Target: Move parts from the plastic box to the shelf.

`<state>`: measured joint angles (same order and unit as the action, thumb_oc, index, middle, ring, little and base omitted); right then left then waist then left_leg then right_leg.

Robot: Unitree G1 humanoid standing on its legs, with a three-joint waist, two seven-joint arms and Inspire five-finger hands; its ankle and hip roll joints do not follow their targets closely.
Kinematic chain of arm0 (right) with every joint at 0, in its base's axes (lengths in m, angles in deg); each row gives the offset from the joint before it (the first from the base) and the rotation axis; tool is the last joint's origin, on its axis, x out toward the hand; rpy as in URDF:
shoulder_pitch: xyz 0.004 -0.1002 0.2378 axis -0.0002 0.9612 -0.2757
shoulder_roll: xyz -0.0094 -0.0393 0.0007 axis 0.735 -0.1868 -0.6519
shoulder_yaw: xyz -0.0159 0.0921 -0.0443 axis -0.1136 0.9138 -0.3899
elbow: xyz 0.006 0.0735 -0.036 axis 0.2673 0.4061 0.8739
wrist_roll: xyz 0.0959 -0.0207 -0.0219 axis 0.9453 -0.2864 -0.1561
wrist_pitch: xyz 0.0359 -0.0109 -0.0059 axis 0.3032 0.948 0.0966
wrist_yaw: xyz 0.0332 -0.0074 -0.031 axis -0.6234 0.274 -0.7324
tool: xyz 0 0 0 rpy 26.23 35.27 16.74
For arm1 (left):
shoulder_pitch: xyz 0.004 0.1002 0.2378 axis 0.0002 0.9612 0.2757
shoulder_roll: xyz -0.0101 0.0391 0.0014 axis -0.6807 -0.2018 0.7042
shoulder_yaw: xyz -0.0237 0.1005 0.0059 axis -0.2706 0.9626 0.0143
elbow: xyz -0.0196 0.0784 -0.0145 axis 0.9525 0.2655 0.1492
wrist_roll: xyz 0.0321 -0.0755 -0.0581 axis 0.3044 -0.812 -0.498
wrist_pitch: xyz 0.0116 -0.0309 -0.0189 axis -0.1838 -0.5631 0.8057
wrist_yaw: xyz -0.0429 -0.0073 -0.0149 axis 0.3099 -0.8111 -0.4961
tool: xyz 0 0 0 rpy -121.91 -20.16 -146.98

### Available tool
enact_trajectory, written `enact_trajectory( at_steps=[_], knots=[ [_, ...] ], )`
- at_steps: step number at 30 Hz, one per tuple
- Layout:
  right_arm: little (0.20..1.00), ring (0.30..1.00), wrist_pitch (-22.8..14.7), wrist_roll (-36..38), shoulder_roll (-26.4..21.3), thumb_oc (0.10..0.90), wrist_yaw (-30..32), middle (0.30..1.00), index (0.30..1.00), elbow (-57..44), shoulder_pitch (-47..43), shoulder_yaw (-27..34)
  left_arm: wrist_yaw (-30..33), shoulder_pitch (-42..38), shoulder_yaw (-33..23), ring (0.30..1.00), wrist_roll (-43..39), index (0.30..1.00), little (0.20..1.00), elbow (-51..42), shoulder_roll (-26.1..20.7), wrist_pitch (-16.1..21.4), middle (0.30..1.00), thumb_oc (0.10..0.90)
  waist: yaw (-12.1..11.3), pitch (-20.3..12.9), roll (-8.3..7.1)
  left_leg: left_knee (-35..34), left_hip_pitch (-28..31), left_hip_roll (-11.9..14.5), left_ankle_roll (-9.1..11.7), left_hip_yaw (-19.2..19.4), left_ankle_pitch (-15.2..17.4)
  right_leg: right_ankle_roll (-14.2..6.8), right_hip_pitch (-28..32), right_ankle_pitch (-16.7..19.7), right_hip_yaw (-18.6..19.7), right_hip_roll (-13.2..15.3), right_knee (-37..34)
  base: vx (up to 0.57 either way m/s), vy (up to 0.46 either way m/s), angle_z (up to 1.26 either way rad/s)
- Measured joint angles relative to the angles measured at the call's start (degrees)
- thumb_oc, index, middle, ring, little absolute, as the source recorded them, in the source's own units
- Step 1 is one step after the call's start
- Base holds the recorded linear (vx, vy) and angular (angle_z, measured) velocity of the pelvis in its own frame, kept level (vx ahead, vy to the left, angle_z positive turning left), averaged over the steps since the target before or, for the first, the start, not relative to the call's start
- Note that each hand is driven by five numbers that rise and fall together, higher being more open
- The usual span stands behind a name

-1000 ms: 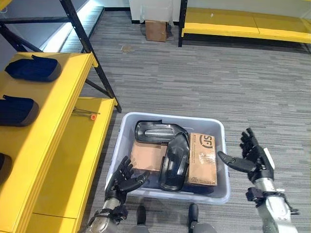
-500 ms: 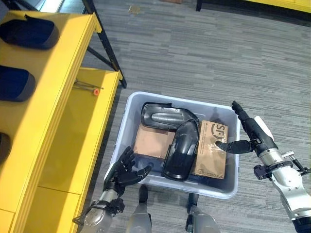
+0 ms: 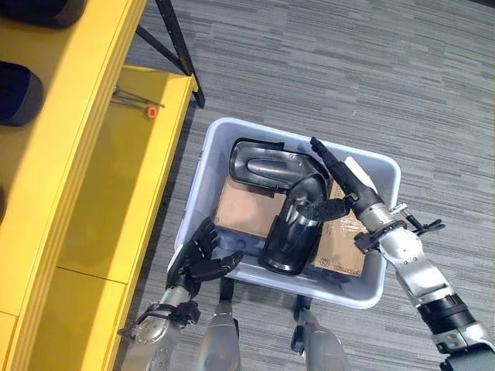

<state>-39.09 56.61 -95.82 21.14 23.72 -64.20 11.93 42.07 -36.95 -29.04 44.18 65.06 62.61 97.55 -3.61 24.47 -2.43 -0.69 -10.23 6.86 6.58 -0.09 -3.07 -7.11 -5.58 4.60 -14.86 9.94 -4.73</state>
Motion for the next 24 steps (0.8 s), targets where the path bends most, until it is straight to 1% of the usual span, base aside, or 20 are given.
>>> enact_trajectory(
  at_steps=[2,6,11,16,19,24],
  knots=[
    [1.000,1.000,0.1,-0.1,1.8,0.900,0.4,1.000,1.000,1.5,-1.2,-0.6,0.5,0.0,0.0,1.000,-1.5,1.000,1.000,0.0,0.0,-0.1,1.000,0.900,-0.1,0.0,0.01,0.0,0.0,-0.1,0.0,0.0,0.0,0.0,0.0,0.0,0.0,0.1,0.0,0.00,0.000,0.00],
    [1.000,1.000,0.8,-1.1,2.1,0.900,1.5,1.000,1.000,1.9,-1.5,-0.9,0.6,-0.2,0.0,1.000,-1.6,1.000,1.000,0.0,0.0,-0.1,1.000,0.900,-0.6,0.1,0.11,0.0,0.0,-0.1,0.0,0.1,0.0,0.0,-0.1,0.0,0.1,0.1,0.0,0.00,0.000,0.00],
    [1.000,1.000,1.1,-1.1,3.1,0.900,2.8,1.000,1.000,2.0,-1.3,-0.7,1.4,-0.4,0.0,1.000,-1.6,1.000,1.000,0.0,0.0,-0.1,1.000,0.900,-0.6,0.1,0.14,0.8,-1.2,-0.1,0.0,0.1,0.0,0.0,-1.1,0.0,0.2,0.1,0.5,0.00,0.000,0.00],
    [1.000,1.000,2.3,-2.2,5.5,0.900,3.5,1.000,1.000,4.4,1.5,-0.6,2.8,-0.5,0.0,1.000,-1.6,1.000,1.000,0.0,0.0,-0.1,1.000,0.900,-0.6,0.3,0.44,1.4,-1.8,-0.1,0.0,0.0,0.0,0.1,-1.8,0.0,0.3,0.2,1.1,0.00,0.000,0.00],
    [1.000,1.000,2.4,-2.3,6.4,0.900,3.9,1.000,1.000,4.5,3.2,-0.3,2.9,-0.5,0.0,1.000,-1.6,1.000,1.000,0.0,0.1,-0.1,1.000,0.900,-0.5,0.5,0.55,1.4,-1.8,-0.1,0.0,0.0,0.0,0.1,-1.9,0.0,0.3,0.2,1.4,0.00,0.000,0.00],
    [1.000,1.000,2.4,-2.3,6.7,0.900,3.9,1.000,1.000,4.7,5.5,-0.2,3.0,-0.5,0.1,1.000,-1.6,1.000,1.000,0.0,0.1,-0.1,1.000,0.900,0.0,0.5,0.55,1.4,-1.8,-0.1,-0.1,0.0,0.0,0.1,-2.0,0.0,0.3,0.2,1.7,0.00,0.000,0.00]
  ],
)
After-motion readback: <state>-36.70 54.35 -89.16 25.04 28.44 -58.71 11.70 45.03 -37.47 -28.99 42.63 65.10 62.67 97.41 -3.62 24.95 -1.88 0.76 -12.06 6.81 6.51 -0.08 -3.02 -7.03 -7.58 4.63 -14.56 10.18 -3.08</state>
